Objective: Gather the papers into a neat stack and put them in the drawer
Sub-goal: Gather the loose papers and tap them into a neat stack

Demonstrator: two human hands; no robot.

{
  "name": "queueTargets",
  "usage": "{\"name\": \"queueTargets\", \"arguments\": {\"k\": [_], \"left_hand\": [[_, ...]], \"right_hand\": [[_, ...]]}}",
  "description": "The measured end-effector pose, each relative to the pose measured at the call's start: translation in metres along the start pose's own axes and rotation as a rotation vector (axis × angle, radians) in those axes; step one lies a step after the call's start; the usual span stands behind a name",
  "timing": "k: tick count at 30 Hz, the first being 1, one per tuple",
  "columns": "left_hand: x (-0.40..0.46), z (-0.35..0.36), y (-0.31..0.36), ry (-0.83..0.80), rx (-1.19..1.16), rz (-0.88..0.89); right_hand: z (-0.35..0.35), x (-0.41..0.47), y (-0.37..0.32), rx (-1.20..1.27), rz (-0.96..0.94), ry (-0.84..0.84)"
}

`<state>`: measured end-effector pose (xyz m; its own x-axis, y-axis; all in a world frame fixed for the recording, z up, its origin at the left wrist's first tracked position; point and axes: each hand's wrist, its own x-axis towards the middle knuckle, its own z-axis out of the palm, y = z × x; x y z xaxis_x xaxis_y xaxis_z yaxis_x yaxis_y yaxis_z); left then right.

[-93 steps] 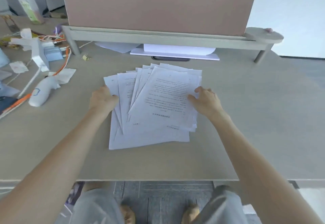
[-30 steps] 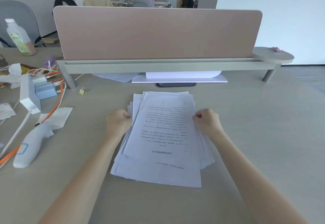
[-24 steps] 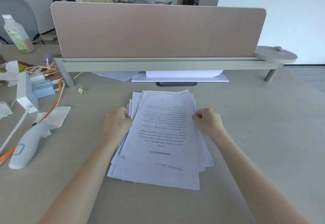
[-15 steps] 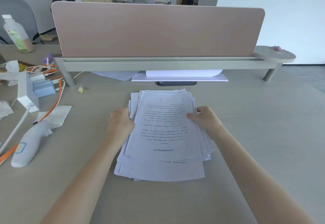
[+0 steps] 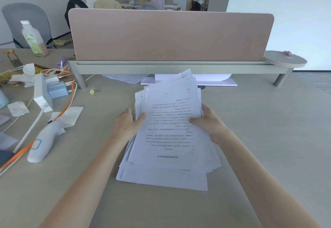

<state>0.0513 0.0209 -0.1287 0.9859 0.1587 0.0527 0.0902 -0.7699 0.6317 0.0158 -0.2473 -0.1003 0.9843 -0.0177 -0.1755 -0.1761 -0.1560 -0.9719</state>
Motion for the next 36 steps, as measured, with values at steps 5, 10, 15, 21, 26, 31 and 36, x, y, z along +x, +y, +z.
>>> {"name": "queueTargets", "arguments": {"k": [5, 10, 15, 21, 26, 31, 36], "left_hand": [[-0.014, -0.020, -0.003, -0.282, -0.788, -0.150], [-0.044, -0.042, 0.008, -0.562, -1.046, -0.109], [-0.064, -0.067, 0.039, -0.342, -1.045, 0.021], [-0.078, -0.096, 0.072, -0.087, -1.024, 0.184], [-0.082, -0.101, 0.074, 0.006, -1.036, 0.163], [-0.089, -0.093, 0.063, -0.017, -1.061, 0.142], [-0.087, -0.092, 0.057, -0.032, -1.072, 0.144]], "right_hand": [[-0.003, -0.017, -0.009, 0.172, -0.061, -0.026], [-0.004, -0.038, -0.028, 0.210, -0.136, 0.029], [-0.005, -0.063, -0.054, 0.165, -0.252, 0.095], [-0.004, -0.081, -0.093, 0.114, -0.426, 0.238], [0.008, -0.085, -0.106, 0.167, -0.534, 0.281], [0.017, -0.080, -0.093, 0.216, -0.540, 0.244], [0.020, -0.073, -0.087, 0.242, -0.540, 0.191]]}}
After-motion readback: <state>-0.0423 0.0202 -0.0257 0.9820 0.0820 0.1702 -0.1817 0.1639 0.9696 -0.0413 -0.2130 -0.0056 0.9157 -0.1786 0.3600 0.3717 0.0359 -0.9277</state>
